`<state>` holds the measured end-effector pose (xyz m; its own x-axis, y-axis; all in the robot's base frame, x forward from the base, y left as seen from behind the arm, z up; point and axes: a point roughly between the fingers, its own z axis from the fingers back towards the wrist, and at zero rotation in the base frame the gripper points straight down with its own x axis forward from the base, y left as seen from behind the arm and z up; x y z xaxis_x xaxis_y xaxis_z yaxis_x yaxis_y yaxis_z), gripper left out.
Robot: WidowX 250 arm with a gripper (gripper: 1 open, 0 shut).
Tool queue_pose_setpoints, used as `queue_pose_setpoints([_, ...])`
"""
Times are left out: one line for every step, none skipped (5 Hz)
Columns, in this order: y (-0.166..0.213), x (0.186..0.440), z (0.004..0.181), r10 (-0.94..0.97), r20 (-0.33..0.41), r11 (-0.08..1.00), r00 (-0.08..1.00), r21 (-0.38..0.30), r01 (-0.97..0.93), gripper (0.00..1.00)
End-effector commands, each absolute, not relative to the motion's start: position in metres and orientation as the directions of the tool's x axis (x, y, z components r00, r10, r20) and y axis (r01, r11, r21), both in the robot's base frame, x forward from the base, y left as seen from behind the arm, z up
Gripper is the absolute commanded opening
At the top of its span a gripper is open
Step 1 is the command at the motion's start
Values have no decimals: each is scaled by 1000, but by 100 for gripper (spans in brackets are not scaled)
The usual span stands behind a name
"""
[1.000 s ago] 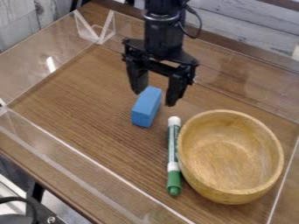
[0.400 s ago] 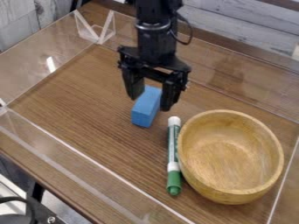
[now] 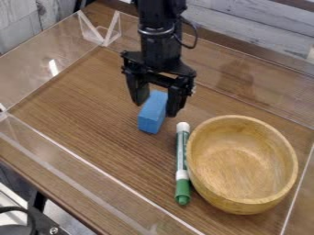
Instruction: Put the blue block in the brown bowl
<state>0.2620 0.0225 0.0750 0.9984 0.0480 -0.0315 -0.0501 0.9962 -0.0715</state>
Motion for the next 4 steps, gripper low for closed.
queue_pose_setpoints([26, 267, 80, 53, 6, 996, 999, -70, -53, 100])
queue_pose_setpoints([27, 268, 78, 56, 10, 996, 998, -69, -55, 100])
queue_pose_setpoints([27, 269, 76, 57, 18, 996, 998, -71, -56, 100])
queue_pose_setpoints([28, 270, 75, 59, 25, 996, 998, -73, -57, 100])
